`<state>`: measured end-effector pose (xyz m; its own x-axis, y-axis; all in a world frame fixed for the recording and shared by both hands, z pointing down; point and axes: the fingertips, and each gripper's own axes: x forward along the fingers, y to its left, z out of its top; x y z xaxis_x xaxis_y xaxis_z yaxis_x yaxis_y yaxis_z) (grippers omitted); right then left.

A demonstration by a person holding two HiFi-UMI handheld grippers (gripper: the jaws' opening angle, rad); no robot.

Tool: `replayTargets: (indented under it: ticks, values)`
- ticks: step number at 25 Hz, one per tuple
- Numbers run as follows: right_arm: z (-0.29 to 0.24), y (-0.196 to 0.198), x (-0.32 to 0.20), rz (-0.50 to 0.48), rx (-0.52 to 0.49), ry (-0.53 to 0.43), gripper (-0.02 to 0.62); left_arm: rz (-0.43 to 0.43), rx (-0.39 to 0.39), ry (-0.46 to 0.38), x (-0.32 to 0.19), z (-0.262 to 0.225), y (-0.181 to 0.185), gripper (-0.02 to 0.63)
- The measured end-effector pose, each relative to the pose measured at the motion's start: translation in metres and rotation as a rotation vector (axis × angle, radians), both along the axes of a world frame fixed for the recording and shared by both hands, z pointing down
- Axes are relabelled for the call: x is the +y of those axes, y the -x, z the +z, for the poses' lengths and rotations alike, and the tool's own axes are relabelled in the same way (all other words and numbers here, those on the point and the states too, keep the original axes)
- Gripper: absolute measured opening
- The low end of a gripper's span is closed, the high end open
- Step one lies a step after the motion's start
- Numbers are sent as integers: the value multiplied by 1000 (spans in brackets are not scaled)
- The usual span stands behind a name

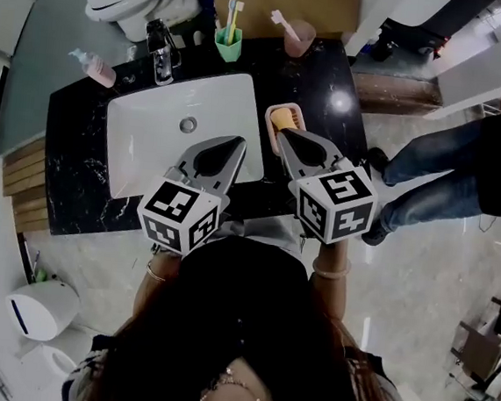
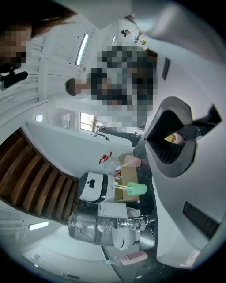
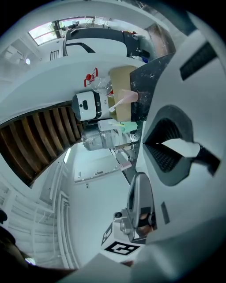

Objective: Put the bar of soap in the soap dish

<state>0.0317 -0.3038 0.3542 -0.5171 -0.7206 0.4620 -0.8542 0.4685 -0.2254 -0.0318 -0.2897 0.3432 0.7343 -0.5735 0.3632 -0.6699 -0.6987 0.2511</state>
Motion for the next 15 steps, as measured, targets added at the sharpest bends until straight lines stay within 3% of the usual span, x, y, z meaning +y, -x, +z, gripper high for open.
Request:
replayTargets:
  ticks: [15]
  values:
    - [-11,-6,13,17,-28,-35,8,35,-16,-23,11,-8,-8,3]
